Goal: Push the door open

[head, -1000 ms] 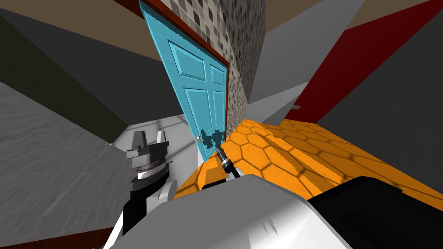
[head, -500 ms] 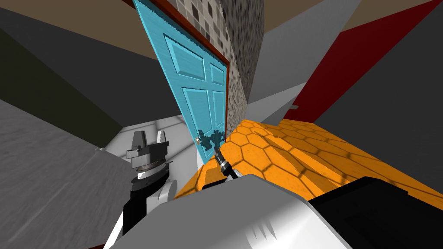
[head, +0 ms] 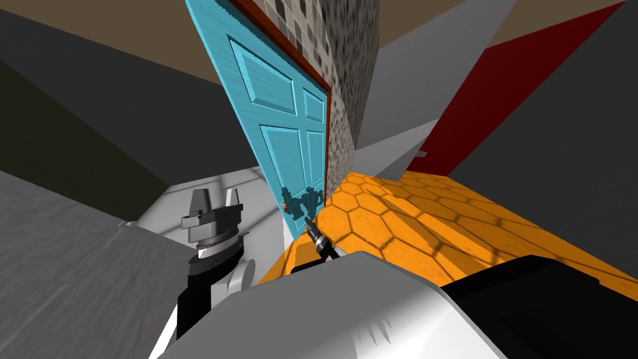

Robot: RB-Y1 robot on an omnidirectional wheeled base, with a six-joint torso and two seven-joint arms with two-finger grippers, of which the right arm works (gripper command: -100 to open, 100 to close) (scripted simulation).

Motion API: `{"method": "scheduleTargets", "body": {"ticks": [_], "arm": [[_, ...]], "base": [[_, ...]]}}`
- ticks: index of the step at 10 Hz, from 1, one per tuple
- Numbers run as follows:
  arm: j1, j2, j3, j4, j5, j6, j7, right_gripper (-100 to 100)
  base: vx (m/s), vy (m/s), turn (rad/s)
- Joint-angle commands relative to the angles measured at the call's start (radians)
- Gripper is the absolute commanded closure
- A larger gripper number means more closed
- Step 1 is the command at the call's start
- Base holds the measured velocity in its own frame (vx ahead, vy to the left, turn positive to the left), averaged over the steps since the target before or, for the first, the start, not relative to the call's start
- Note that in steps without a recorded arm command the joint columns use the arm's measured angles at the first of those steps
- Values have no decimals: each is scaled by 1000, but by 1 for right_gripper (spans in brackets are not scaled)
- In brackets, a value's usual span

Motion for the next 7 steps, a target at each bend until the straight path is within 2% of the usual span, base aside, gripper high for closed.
{"method": "scheduleTargets", "body": {"ticks": [1,7], "arm": [[-15,-3,34,38,1,3,-8,-100],[-53,0,97,142,4,-10,-22,-100]], "base": [[156,92,-73],[122,53,-42]]}}
